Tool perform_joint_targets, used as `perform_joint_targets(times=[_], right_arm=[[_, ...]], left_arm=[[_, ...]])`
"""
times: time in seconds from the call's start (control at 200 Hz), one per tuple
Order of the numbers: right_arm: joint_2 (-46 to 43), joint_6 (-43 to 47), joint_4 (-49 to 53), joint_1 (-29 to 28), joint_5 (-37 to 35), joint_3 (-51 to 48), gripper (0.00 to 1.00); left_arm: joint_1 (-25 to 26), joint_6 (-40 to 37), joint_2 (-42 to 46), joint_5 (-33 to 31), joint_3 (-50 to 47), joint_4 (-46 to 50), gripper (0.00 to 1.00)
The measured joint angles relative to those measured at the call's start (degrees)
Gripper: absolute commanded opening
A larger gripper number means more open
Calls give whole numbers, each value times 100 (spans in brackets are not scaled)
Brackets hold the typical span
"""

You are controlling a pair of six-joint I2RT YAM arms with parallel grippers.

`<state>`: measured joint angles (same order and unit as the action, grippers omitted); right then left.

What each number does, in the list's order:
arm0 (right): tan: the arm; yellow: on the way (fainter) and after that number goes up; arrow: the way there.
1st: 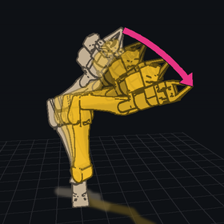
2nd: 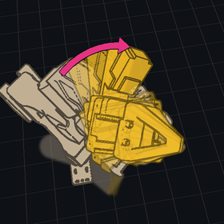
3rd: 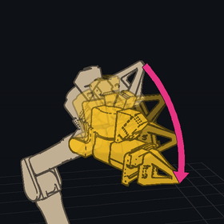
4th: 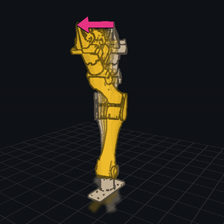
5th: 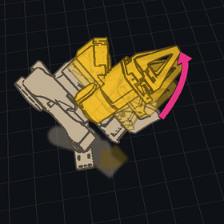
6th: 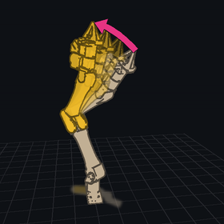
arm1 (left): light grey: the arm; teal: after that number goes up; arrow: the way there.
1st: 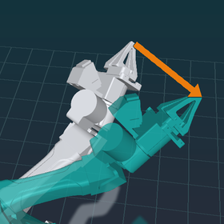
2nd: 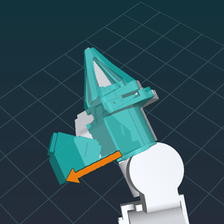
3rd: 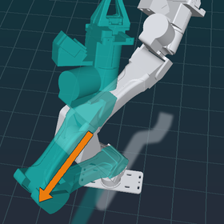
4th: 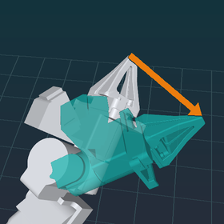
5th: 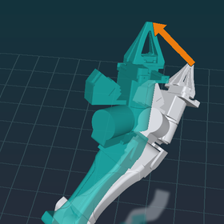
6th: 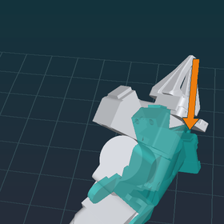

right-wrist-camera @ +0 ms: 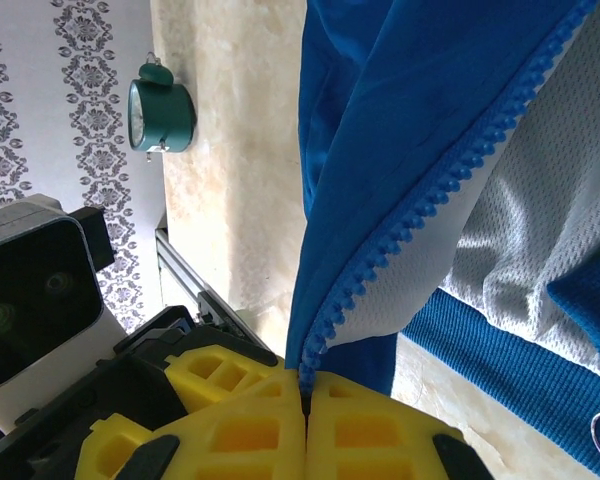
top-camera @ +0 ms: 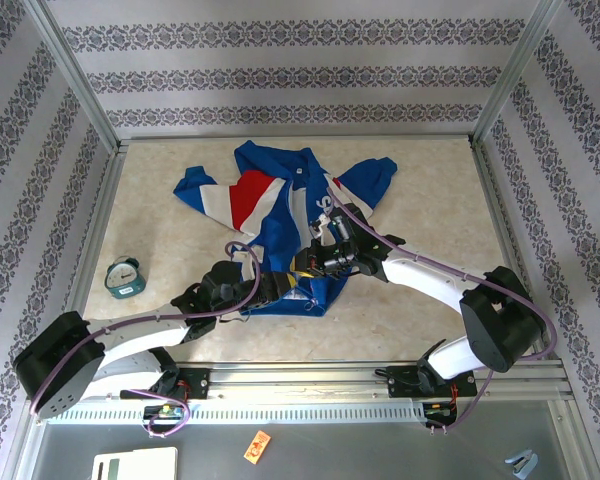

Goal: Zip up the jacket

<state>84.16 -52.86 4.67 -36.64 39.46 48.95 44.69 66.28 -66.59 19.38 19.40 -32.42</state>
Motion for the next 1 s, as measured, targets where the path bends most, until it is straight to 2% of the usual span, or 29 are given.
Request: perform_joint_targets(times=[0.115, 0.195, 0.33, 0.415, 0.665, 0.859, 0.999], right_arm=[[0, 2, -7, 0, 0, -2, 0], [0, 4, 0, 0, -2, -4, 0], [0, 57, 68, 17, 2, -7, 26], [-26, 149, 131, 131, 52, -35, 33], [-761, 570, 522, 713, 17, -647, 33], [-874, 855, 789, 721, -166, -1246, 32], [-833, 1036, 1003, 636, -437, -1318, 33]], left_arm=[[0, 46, -48, -22, -46, -90, 0], [0, 57, -48, -37, -96, -160, 0], [-2, 61, -13, -61, -190, -232, 0], [-7, 61, 90, -87, -280, -227, 0], [-96, 39, 669, -256, -461, 44, 0], [-175, 0, 776, -299, -463, 291, 0], [-188, -2, 671, -293, -463, 319, 0]])
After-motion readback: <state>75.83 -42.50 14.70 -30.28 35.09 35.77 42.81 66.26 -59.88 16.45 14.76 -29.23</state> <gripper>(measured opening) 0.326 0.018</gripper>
